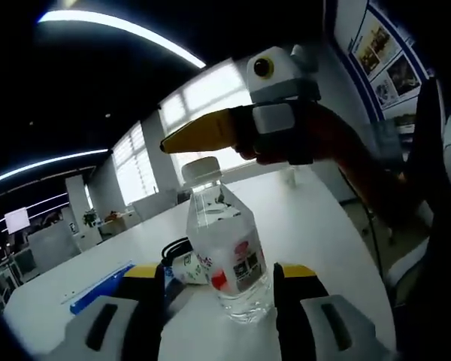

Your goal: Arrange the tabletop items into an orderly group along one side of the table until the central work area is clear of visible clutter.

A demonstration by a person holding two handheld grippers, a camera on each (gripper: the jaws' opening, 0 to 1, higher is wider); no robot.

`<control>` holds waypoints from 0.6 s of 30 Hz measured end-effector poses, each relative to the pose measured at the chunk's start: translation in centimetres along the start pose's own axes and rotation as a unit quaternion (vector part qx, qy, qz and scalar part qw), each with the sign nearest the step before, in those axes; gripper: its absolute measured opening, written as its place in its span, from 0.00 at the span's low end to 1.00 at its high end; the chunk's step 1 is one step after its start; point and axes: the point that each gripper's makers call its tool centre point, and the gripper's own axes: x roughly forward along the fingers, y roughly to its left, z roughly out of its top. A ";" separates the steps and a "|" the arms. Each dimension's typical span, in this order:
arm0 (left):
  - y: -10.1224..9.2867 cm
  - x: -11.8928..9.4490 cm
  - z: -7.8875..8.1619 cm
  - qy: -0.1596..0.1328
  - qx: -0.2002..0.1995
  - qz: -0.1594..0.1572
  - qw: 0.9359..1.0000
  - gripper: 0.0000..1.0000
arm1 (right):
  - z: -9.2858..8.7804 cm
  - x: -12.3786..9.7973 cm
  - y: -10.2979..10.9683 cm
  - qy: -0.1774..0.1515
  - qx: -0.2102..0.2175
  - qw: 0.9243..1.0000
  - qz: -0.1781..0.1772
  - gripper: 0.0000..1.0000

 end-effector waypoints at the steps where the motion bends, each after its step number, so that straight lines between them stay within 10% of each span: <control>1: 0.0 -0.1 0.1 0.000 0.001 0.001 1.000 0.57 | 0.0 0.0 0.0 -0.001 -0.001 1.000 -0.001 0.00; 18: -0.2 -0.1 0.0 0.004 0.006 0.003 1.000 0.57 | 0.3 -0.4 -0.2 -0.005 0.000 1.000 -0.001 0.00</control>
